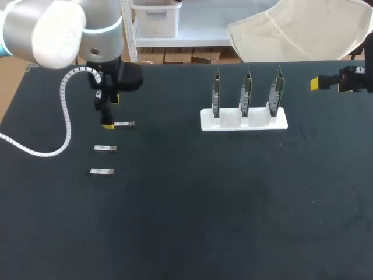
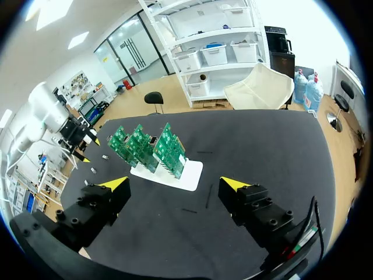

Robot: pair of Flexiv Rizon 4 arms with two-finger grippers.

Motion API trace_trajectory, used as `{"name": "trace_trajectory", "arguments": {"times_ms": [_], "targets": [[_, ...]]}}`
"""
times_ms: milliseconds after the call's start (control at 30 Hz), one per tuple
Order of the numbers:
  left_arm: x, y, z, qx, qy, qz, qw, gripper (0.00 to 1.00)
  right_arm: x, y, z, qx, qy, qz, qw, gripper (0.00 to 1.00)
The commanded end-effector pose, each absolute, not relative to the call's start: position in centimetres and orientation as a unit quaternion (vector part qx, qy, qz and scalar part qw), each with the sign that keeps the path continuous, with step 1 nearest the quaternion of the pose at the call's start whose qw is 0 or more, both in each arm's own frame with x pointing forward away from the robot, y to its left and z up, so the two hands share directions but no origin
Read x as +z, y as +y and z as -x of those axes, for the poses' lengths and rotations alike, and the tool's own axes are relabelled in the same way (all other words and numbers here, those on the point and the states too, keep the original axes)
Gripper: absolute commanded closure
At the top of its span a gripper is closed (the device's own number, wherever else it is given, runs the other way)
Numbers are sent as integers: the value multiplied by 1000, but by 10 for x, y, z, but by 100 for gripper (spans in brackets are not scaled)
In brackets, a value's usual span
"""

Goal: Pick up the optical module with the left hand, and insert it into the network port with the right hand.

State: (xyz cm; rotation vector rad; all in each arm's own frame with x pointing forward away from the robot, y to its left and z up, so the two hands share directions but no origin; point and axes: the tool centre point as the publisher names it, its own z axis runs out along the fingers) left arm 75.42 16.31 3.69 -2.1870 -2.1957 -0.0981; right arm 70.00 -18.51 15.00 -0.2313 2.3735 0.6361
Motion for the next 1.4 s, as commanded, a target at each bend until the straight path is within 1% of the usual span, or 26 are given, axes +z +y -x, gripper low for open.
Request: {"name": "trace_trajectory", "arguments": {"times_ms": [33, 667, 1400], "targets": [[29, 167, -760, -14, -719, 695, 22, 0, 150, -185, -700, 243, 908, 88, 330, 0], [18, 161, -753, -17, -743, 669, -33, 0, 150, -185, -700, 243, 908, 88, 330, 0], [4, 161, -770, -9, -738, 674, -31, 0, 150, -185, -700, 243, 908, 88, 330, 0]]}}
